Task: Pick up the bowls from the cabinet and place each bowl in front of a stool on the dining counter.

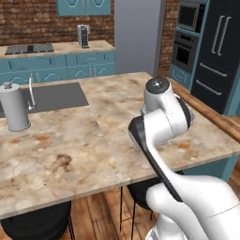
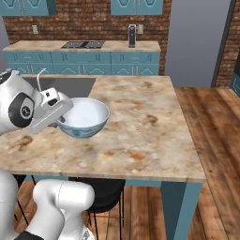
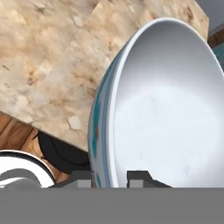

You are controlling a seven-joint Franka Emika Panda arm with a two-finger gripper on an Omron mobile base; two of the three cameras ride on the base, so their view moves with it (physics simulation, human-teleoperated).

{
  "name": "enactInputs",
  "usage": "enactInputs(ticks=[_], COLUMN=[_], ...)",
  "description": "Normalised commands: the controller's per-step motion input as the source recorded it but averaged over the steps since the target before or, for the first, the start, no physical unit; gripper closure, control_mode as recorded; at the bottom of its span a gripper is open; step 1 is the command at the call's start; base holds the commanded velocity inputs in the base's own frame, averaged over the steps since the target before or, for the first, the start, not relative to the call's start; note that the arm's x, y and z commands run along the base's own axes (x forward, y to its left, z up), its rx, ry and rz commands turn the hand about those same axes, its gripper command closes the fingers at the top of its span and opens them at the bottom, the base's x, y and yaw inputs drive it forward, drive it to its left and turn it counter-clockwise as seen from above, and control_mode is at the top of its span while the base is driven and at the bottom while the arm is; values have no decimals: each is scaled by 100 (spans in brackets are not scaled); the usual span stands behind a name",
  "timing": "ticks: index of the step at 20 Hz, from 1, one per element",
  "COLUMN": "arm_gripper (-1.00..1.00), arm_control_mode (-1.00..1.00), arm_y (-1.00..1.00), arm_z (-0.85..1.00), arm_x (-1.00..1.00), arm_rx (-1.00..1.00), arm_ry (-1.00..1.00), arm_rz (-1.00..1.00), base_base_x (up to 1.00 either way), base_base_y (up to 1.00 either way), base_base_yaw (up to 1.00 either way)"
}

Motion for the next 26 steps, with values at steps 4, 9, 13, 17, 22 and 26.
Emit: enactInputs(ticks=[4,9,13,17,22,26], arm_gripper=[100,100,100,100,100,100], arm_control_mode=[-100,-100,-100,-100,-100,-100], arm_y=[0,-1,0,0,2,25], arm_z=[-97,-61,-27,-25,-18,-25], arm_x=[19,17,29,27,24,39], arm_rx=[-13,-8,1,0,3,6], arm_ry=[-13,13,16,2,0,0], arm_rz=[-8,-4,-12,-12,-10,-1], base_base_x=[0,0,0,0,0,0], base_base_y=[0,0,0,0,0,0], base_base_yaw=[0,0,0,0,0,0])
